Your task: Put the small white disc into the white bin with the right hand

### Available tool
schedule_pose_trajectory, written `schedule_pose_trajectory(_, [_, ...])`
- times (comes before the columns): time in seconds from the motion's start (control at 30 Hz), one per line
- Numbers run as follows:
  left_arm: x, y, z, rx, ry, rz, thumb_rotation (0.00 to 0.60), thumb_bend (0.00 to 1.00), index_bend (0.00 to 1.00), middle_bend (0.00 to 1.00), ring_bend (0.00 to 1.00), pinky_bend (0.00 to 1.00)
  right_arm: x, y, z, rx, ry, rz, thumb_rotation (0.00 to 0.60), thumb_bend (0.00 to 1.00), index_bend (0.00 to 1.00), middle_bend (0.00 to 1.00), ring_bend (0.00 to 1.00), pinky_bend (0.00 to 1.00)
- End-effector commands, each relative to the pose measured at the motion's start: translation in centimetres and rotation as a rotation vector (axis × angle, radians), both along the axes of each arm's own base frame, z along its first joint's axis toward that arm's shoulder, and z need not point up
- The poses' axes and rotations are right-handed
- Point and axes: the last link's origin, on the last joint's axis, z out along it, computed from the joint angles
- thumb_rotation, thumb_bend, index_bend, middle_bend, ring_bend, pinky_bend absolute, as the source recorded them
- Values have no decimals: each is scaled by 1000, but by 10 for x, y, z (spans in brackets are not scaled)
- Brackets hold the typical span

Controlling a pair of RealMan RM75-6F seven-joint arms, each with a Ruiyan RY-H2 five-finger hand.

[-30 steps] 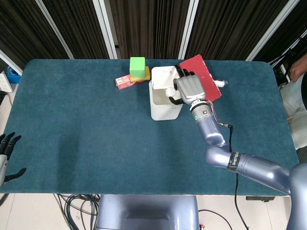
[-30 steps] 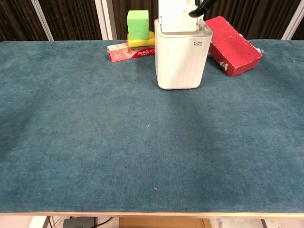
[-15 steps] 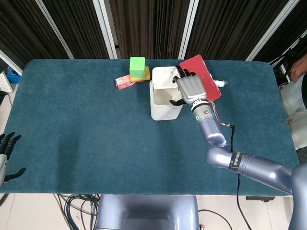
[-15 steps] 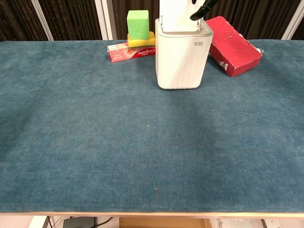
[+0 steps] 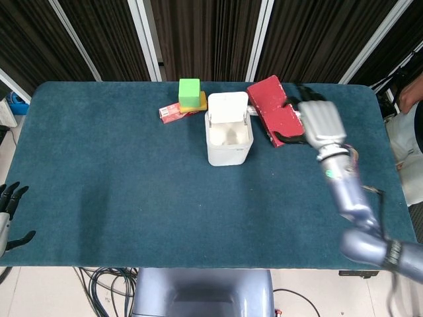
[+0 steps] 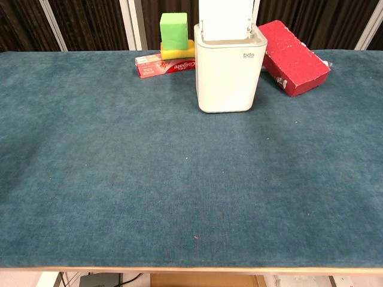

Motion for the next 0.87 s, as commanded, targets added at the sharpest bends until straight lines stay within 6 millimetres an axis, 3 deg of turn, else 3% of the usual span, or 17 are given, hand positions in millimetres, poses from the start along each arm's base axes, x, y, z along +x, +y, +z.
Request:
schedule_pose_trajectory(0.03, [0, 1, 0, 4, 7, 0, 600, 172, 177, 136, 11, 11, -65, 56, 29, -56, 29, -44, 600, 128, 316, 112, 132, 235])
schedule_pose_trajectory(0.13, [0, 2, -1, 10, 10, 2, 600, 172, 177, 136, 12, 12, -104, 96, 30, -95, 86, -24, 600, 128, 302, 112, 132, 235])
schedule_pose_trajectory(0.23, [-1, 4, -4, 6, 8, 2, 600, 172, 173, 136, 11, 12, -145, 149, 18, -124, 142, 10, 600, 140, 294, 112, 132, 235])
schedule_pose_trajectory(0.43, [-1, 7, -9, -2, 10, -13, 600, 172, 145, 137, 11, 12, -182, 213, -15, -68, 157, 16, 600, 148, 241, 106, 132, 234])
schedule_pose_trajectory(0.63, [-2, 9, -12, -8, 9, -14, 600, 172, 135, 138, 11, 12, -193, 235, -41, -11, 196, -4, 600, 150, 215, 100, 128, 234])
schedule_pose_trajectory(0.87, [-1, 8, -10, 7, 4, -28, 600, 172, 132, 139, 12, 12, -193, 225, -57, 20, 196, -9, 600, 153, 193, 94, 125, 234])
